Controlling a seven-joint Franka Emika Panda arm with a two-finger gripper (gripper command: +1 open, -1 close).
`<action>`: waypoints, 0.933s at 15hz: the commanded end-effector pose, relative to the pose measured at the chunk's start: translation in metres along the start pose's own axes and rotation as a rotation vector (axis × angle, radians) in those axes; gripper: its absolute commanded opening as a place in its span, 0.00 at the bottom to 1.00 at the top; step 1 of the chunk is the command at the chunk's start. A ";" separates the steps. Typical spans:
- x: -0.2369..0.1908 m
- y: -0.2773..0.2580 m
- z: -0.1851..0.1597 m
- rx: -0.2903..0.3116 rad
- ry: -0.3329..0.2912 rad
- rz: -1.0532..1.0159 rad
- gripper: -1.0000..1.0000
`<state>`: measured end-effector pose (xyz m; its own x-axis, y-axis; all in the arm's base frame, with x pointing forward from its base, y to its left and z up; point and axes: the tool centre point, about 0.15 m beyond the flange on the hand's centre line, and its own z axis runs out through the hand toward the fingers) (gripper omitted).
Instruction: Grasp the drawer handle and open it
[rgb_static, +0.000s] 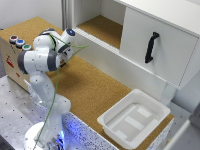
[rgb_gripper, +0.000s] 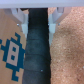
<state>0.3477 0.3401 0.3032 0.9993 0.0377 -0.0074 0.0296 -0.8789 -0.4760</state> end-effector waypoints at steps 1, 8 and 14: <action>-0.007 0.057 -0.007 0.079 0.028 0.018 0.00; -0.007 0.094 -0.024 0.055 0.038 0.043 0.00; -0.006 0.127 -0.043 0.037 0.058 0.079 0.00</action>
<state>0.3485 0.2523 0.3045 0.9994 -0.0340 0.0029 -0.0282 -0.8701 -0.4920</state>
